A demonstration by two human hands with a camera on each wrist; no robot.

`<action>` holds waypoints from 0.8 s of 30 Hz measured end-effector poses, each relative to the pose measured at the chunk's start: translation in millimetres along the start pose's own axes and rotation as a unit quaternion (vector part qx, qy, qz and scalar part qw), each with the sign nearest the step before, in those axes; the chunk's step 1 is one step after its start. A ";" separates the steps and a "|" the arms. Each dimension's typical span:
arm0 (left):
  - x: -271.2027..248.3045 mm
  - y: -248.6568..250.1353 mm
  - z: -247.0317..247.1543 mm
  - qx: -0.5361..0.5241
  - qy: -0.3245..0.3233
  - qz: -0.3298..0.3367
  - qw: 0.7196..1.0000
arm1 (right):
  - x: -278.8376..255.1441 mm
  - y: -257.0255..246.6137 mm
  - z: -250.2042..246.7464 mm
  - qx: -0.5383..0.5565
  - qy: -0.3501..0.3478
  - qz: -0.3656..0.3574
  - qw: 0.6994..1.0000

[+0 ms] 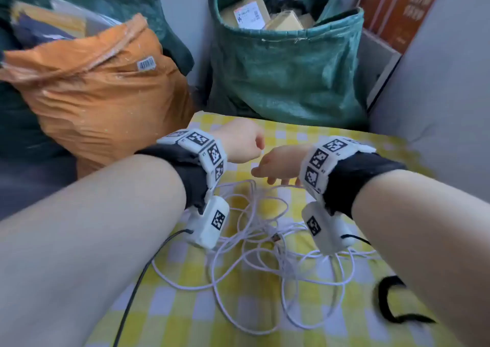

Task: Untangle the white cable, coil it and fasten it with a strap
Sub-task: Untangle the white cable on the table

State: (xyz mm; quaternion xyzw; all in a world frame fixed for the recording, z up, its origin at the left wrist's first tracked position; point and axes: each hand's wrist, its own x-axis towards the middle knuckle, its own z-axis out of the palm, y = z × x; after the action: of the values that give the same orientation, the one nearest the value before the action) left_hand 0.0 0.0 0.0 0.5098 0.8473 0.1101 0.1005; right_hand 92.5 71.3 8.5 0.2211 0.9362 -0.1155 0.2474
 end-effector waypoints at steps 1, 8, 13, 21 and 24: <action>-6.8 0.9 -0.4 -0.003 0.005 -0.006 1.000 | -6.3 0.7 3.7 0.026 -0.005 0.007 1.000; -83.0 21.9 0.0 0.035 0.042 0.007 0.998 | -78.6 2.0 25.1 -0.043 0.174 -0.041 0.983; -136.1 41.1 -16.0 0.040 0.044 -0.004 0.998 | -136.5 -2.4 36.0 -0.090 0.208 -0.022 0.974; -208.1 41.9 -8.0 0.043 0.010 -0.025 0.999 | -189.9 -22.2 81.0 -0.091 0.186 -0.007 0.978; -221.2 37.6 -5.0 0.037 -0.007 -0.040 0.998 | -193.1 -24.5 96.8 -0.089 0.182 -0.003 0.979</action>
State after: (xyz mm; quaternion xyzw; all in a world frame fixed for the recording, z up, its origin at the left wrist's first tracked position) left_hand 132.0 -179.3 28.5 0.4795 0.8698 0.0708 0.0921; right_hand 271.5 -50.6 28.1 0.2130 0.9727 0.0096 0.0915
